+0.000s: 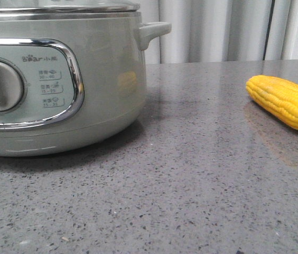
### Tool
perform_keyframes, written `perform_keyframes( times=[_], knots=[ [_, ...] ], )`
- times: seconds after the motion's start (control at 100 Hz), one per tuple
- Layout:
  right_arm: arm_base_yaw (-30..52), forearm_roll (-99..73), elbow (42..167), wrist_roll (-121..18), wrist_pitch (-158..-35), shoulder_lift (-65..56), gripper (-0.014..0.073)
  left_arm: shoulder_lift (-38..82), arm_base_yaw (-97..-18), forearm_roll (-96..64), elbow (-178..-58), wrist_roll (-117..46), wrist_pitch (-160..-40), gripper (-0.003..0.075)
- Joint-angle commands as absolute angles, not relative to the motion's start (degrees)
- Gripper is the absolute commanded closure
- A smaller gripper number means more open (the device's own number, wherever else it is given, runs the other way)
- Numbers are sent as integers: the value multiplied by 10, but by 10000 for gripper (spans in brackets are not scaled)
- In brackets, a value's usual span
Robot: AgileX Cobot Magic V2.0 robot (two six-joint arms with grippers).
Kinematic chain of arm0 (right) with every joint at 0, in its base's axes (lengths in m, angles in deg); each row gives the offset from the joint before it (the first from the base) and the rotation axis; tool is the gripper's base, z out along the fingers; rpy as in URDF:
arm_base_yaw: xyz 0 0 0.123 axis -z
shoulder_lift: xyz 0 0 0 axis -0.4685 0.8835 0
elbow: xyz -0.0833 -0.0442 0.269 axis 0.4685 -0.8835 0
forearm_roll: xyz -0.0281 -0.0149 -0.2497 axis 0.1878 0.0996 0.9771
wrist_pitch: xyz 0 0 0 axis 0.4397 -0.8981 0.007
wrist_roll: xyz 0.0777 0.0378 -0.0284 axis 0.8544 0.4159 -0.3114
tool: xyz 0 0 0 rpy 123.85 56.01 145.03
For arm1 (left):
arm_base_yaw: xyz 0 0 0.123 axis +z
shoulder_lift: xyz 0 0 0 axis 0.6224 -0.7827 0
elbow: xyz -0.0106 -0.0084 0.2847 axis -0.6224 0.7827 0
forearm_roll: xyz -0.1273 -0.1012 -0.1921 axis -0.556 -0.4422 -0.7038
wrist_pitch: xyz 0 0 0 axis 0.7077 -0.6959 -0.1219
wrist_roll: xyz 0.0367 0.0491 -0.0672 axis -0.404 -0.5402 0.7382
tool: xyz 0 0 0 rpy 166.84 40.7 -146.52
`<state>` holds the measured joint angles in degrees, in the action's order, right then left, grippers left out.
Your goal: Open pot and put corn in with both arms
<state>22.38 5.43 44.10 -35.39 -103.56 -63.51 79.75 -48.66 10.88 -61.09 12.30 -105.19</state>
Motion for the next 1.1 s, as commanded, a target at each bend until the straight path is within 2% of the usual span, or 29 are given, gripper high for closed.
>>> perform_keyframes(
  times=[0.0,0.89,1.09],
  knots=[
    [227,53,429,-356,-1016,-648,660,814,-484,103,-595,123,-1028,741],
    [227,53,429,-356,-1013,-648,660,814,-484,103,-595,123,-1028,741],
    [227,63,429,-356,-945,-648,660,814,-484,106,-595,123,-1028,741]
  ],
)
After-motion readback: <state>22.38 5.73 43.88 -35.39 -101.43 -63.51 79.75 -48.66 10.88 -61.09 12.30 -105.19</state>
